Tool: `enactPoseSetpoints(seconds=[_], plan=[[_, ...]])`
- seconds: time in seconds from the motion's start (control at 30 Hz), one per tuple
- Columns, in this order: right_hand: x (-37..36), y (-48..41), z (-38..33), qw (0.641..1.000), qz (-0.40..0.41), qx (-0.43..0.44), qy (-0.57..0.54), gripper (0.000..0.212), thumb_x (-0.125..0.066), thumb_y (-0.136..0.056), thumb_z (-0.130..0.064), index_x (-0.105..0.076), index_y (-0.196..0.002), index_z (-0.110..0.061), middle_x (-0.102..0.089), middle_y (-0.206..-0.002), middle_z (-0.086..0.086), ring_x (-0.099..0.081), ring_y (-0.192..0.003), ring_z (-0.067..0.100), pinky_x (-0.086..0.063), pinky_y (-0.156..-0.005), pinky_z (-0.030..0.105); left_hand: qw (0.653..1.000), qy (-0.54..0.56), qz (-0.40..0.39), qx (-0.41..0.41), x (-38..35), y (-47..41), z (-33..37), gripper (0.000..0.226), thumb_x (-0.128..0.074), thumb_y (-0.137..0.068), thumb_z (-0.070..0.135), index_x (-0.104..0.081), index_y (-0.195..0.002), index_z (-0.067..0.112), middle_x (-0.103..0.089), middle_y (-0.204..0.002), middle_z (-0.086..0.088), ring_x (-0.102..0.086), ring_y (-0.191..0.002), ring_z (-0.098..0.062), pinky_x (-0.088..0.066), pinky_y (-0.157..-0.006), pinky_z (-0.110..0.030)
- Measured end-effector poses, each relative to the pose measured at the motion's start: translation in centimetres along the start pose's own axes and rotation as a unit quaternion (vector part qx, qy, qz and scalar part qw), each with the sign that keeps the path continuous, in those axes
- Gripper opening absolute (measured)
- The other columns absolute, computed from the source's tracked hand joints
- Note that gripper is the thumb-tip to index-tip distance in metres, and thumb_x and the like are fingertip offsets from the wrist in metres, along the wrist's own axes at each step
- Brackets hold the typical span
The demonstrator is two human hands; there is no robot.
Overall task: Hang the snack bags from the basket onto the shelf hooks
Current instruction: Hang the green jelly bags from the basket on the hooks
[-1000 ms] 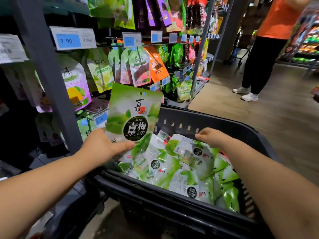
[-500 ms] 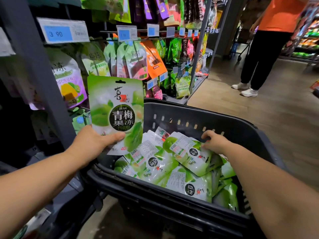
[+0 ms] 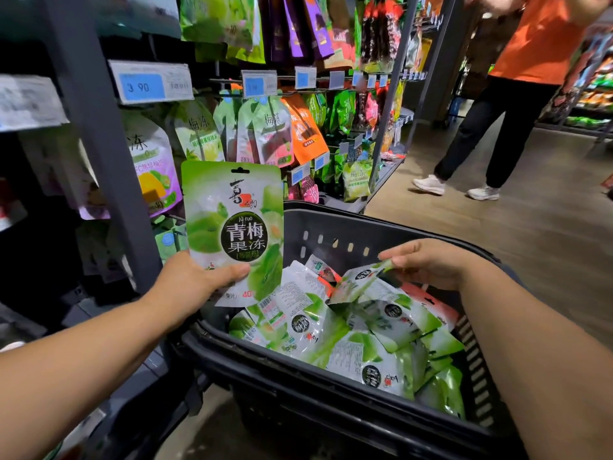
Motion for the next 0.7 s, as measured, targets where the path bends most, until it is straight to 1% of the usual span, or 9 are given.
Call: enactPoseSetpoints(seconds=[0.07, 0.13, 0.23, 0.33, 0.43, 0.5, 0.57, 0.63, 0.7], plan=[[-0.5, -0.3, -0.7, 1.0, -0.022, 0.007, 0.006, 0.045, -0.076, -0.064, 0.008, -0.069, -0.108, -0.002, -0.075, -0.093, 0.013, -0.073, -0.082, 0.018, -0.058, -0.068, 0.021, 1.0, -0.009, 0.002, 0.0, 0.0, 0.1, 0.2, 0.014, -0.084, -0.074, 0.016, -0.075, -0.084, 0.019, -0.076, -0.082, 0.01, -0.065, -0.066, -0.001, -0.05, -0.062, -0.011], [-0.9, -0.9, -1.1, 0.999, -0.002, 0.012, 0.051, 0.048, -0.074, -0.069, 0.01, -0.066, -0.115, 0.002, -0.072, -0.1, 0.018, -0.071, -0.085, 0.022, -0.059, -0.071, 0.023, 1.0, -0.009, 0.004, 0.007, 0.1, 0.0, 0.1, 0.016, -0.085, -0.073, 0.018, -0.075, -0.086, 0.02, -0.076, -0.082, 0.009, -0.066, -0.069, -0.006, -0.05, -0.066, -0.018], [-1.6, -1.4, -2.0, 0.987, 0.074, 0.051, 0.137, 0.027, -0.069, -0.081, 0.014, -0.071, -0.103, -0.001, -0.072, -0.095, 0.02, -0.069, -0.086, 0.028, -0.059, -0.068, 0.023, 1.0, -0.001, -0.001, 0.019, 0.1, 0.0, -0.2, 0.016, -0.085, -0.073, 0.018, -0.075, -0.085, 0.018, -0.076, -0.075, 0.005, -0.064, -0.066, -0.01, -0.048, -0.064, -0.027], [-2.3, -1.5, -2.7, 0.968, 0.118, 0.09, 0.202, 0.012, -0.076, -0.081, 0.001, -0.075, -0.083, -0.011, -0.075, -0.083, 0.014, -0.068, -0.083, 0.026, -0.06, -0.069, 0.027, 1.0, 0.001, -0.009, 0.013, 0.1, 0.0, -0.1, 0.017, -0.085, -0.073, 0.017, -0.076, -0.088, 0.015, -0.077, -0.079, 0.0, -0.065, -0.069, -0.012, -0.049, -0.066, -0.028], [-2.9, -1.1, -3.7, 0.932, 0.148, 0.111, 0.313, 0.006, -0.083, -0.077, -0.017, -0.077, -0.075, -0.018, -0.075, -0.081, 0.009, -0.066, -0.077, 0.019, -0.056, -0.076, 0.034, 1.0, 0.0, -0.015, 0.014, 0.0, 0.0, 0.0, 0.019, -0.084, -0.074, 0.015, -0.075, -0.089, 0.006, -0.075, -0.086, -0.017, -0.066, -0.076, -0.026, -0.051, -0.071, -0.031], [-3.3, -0.7, -4.5, 0.924, 0.167, 0.125, 0.321, 0.016, -0.084, -0.076, -0.021, -0.072, -0.066, -0.022, -0.069, -0.07, 0.0, -0.06, -0.067, 0.01, -0.049, -0.062, 0.025, 1.0, -0.003, -0.02, 0.013, -0.1, 0.0, 0.0, 0.02, -0.084, -0.075, 0.016, -0.075, -0.088, 0.004, -0.074, -0.085, -0.02, -0.065, -0.072, -0.026, -0.051, -0.065, -0.027], [-3.5, -0.3, -5.2, 0.925, 0.177, 0.142, 0.306, 0.021, -0.083, -0.077, -0.021, -0.068, -0.063, -0.019, -0.059, -0.064, -0.005, -0.054, -0.052, -0.002, -0.039, -0.047, 0.014, 1.0, 0.0, -0.019, 0.019, -0.2, 0.1, 0.0, 0.018, -0.083, -0.075, 0.016, -0.075, -0.086, 0.005, -0.073, -0.081, -0.019, -0.06, -0.066, -0.021, -0.048, -0.055, -0.022], [-3.4, -0.1, -5.5, 0.932, 0.184, 0.16, 0.267, 0.025, -0.081, -0.079, -0.021, -0.064, -0.066, -0.009, -0.056, -0.068, -0.003, -0.054, -0.048, -0.003, -0.038, -0.042, 0.012, 1.0, 0.001, -0.018, 0.023, -0.1, 0.1, 0.0, 0.016, -0.083, -0.076, 0.016, -0.074, -0.084, 0.005, -0.072, -0.072, -0.015, -0.058, -0.06, -0.016, -0.045, -0.052, -0.02], [-3.3, 0.2, -6.0, 0.938, 0.188, 0.174, 0.234, 0.025, -0.079, -0.081, -0.023, -0.061, -0.074, -0.008, -0.059, -0.07, -0.002, -0.057, -0.052, 0.001, -0.041, -0.044, 0.014, 0.999, -0.005, -0.023, 0.023, -0.2, 0.1, 0.0, 0.014, -0.083, -0.077, 0.017, -0.072, -0.079, 0.008, -0.066, -0.059, -0.005, -0.053, -0.049, -0.01, -0.042, -0.047, -0.017]])
Point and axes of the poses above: each hand's wrist, its own y-axis away from the middle knuckle, its own x-axis out of the back of the hand, z = x × y, the point moved 6 cm from there along -y, towards the middle knuckle
